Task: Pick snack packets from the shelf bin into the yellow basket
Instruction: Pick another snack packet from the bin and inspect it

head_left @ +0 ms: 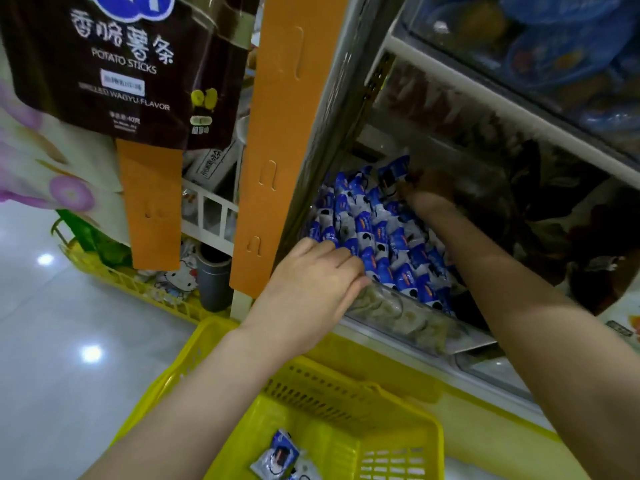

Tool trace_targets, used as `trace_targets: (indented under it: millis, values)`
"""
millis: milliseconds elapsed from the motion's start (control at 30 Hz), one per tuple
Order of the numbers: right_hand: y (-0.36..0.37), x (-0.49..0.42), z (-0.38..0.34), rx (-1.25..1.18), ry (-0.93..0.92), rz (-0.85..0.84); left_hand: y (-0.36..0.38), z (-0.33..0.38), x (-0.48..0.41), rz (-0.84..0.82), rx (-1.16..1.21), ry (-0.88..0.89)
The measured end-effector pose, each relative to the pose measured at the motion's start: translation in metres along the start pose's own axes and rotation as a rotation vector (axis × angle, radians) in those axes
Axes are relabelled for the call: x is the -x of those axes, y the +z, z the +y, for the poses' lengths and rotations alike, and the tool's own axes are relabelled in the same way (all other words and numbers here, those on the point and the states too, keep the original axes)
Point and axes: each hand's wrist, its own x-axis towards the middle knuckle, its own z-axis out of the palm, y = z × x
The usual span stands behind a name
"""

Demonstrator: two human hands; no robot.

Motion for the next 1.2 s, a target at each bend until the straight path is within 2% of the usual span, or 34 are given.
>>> trace_targets:
  millis: [233, 400, 633, 800, 933, 1200]
  values:
    - [0.001, -0.011, -0.013, 0.139, -0.07, -0.119, 0.001, 0.0, 0.0, 0.017, -0.014, 0.007]
    - [0.009, -0.017, -0.013, 0.038, -0.2, -0.185, 0.003, 0.0, -0.001, 0.041, -0.022, 0.01]
    - [0.005, -0.019, -0.001, 0.117, -0.289, -0.291, 0.006, -0.001, -0.001, 0.075, -0.036, 0.021]
    - [-0.001, -0.021, 0.01, 0.012, -0.216, 0.044, 0.007, -0.001, -0.001, 0.088, -0.038, 0.027]
    - [0.005, -0.025, 0.013, 0.028, -0.1, -0.028, 0.007, -0.001, -0.001, 0.099, -0.026, 0.029]
    - [0.015, -0.026, 0.004, 0.043, -0.142, -0.108, 0.006, -0.001, -0.002, 0.103, -0.023, 0.024]
